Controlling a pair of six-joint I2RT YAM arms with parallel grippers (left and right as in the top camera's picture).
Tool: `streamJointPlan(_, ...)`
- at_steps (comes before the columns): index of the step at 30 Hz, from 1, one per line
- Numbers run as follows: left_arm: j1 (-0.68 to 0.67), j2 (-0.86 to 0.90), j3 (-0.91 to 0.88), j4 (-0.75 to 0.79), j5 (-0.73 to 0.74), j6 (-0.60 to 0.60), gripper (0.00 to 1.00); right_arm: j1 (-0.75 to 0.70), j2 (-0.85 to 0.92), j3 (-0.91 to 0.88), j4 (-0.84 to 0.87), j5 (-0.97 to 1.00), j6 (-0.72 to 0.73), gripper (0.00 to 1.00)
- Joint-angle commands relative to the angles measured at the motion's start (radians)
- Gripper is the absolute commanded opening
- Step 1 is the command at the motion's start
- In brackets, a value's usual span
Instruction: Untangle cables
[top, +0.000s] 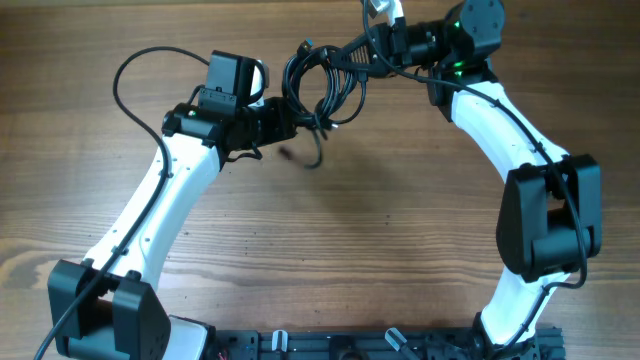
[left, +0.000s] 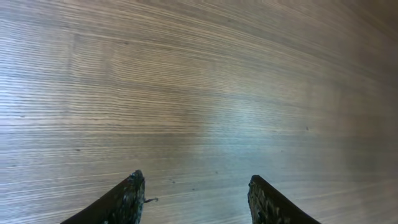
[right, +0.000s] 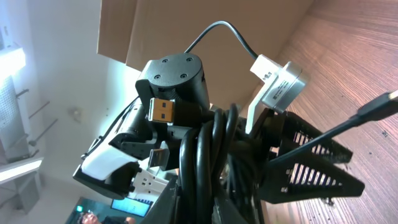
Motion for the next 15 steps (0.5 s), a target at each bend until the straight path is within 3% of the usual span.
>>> streamJointPlan(1,0.035,0.01,-0.007,0.018,-0.112,0.005,0.56,-0.001,-0.012,0.032,-0.033,-0.051,-0.045,0.04)
streamJointPlan(7,0.145,0.005,-0.005,0.068,-0.093,-0.029,0.61,-0.001,-0.012,0.032,-0.311,-0.031,-0.28,0.04)
streamJointPlan(9,0.167,0.0,-0.005,0.082,0.011,-0.027,0.62,-0.001,-0.012,0.032,-0.387,-0.015,-0.346,0.04)
streamJointPlan(13,0.175,-0.002,-0.005,0.164,0.32,-0.017,0.81,0.0,-0.012,0.032,-0.509,0.015,-0.457,0.04)
streamJointPlan(15,0.166,-0.002,-0.005,0.181,0.378,-0.017,0.82,0.003,-0.012,0.032,-0.56,0.029,-0.511,0.04)
